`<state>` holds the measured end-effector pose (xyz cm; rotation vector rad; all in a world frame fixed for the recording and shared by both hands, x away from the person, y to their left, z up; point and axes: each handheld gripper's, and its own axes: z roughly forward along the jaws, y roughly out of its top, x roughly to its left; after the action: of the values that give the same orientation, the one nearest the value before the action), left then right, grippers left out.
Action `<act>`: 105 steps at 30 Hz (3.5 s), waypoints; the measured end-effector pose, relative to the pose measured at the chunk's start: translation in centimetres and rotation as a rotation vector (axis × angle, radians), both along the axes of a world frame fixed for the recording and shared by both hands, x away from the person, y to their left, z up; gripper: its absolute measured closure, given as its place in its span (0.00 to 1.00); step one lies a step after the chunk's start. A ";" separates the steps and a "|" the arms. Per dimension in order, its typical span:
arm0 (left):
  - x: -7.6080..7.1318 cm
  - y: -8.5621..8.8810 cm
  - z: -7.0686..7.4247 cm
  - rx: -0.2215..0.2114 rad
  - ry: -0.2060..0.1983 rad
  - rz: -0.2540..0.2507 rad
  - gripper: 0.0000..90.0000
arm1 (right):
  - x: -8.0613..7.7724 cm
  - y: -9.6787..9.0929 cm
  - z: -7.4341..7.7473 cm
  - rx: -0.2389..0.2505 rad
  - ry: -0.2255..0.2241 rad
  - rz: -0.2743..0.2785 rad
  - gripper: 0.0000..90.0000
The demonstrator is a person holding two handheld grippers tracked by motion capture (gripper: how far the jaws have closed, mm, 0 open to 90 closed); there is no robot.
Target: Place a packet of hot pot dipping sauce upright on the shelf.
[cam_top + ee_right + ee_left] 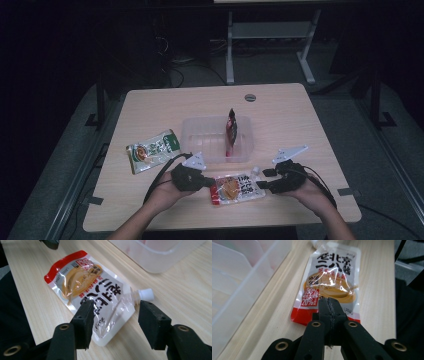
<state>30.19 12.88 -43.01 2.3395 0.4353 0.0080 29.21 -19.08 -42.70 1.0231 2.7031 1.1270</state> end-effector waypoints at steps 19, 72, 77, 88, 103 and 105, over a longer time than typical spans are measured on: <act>1.1 -1.2 -2.3 0.067 0.041 -0.063 1.00 | 0.1 -0.6 -2.3 0.012 0.098 -0.034 0.43; 1.0 -1.3 -3.0 0.051 0.040 -0.052 1.00 | 1.0 2.1 -2.2 0.283 0.097 0.174 0.99; 0.6 -1.5 -2.6 0.068 0.013 -0.049 1.00 | 0.7 2.4 -1.5 0.330 0.074 0.190 0.99; 0.1 -1.6 -1.9 0.017 0.010 -0.052 1.00 | 0.2 2.7 0.1 0.414 0.028 0.204 1.00; -0.3 -0.1 -0.6 -0.060 0.042 -0.067 0.83 | -0.4 2.9 2.3 0.465 -0.041 0.227 1.00; -0.4 0.5 -0.4 -0.051 0.046 -0.072 0.76 | -0.5 2.7 2.5 0.467 -0.046 0.221 1.00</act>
<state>29.76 13.36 -43.39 2.3069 0.3695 -0.0908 28.71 -16.41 -40.21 0.7273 2.6240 1.8570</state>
